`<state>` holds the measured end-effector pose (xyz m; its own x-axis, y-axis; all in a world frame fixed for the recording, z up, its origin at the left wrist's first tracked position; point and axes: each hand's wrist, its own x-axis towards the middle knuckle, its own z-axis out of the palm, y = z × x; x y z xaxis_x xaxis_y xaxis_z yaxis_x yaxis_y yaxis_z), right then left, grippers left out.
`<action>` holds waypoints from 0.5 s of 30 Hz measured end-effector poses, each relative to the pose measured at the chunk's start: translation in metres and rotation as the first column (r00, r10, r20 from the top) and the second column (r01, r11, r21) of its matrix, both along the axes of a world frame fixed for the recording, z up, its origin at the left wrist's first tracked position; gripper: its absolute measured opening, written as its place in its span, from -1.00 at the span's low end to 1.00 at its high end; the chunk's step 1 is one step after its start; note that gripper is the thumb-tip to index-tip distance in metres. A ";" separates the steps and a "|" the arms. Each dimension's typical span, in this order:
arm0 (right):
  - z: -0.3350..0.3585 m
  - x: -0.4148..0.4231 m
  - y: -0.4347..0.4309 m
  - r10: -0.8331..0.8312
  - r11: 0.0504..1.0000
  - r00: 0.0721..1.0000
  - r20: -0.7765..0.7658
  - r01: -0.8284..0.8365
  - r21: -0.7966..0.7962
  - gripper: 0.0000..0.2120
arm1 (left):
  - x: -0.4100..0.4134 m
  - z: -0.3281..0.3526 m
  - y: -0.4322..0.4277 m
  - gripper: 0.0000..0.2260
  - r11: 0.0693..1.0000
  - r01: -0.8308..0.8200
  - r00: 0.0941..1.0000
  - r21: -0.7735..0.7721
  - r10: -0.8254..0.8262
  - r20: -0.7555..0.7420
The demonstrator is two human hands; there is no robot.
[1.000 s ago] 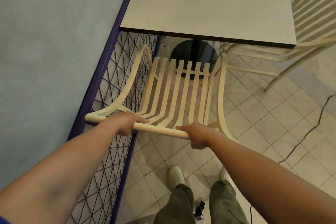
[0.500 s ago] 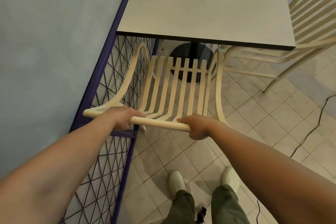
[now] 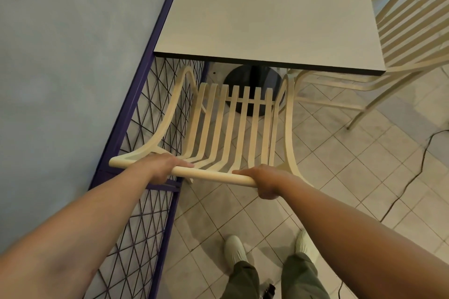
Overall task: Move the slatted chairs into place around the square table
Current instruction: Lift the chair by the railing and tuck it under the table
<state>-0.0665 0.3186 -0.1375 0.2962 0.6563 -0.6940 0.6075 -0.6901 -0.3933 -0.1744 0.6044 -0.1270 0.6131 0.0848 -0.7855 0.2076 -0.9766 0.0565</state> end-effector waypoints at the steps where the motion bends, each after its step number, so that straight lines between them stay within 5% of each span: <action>1: -0.001 -0.001 -0.001 -0.005 1.000 1.000 0.001 0.005 -0.002 -0.16 | -0.001 0.001 -0.001 -0.20 1.000 0.002 1.000 -0.001 -0.002 0.001; 15: -0.008 -0.002 0.007 -0.033 0.999 0.999 -0.005 0.033 -0.008 -0.14 | 0.002 0.003 0.006 -0.17 1.000 0.000 1.000 0.010 -0.001 0.015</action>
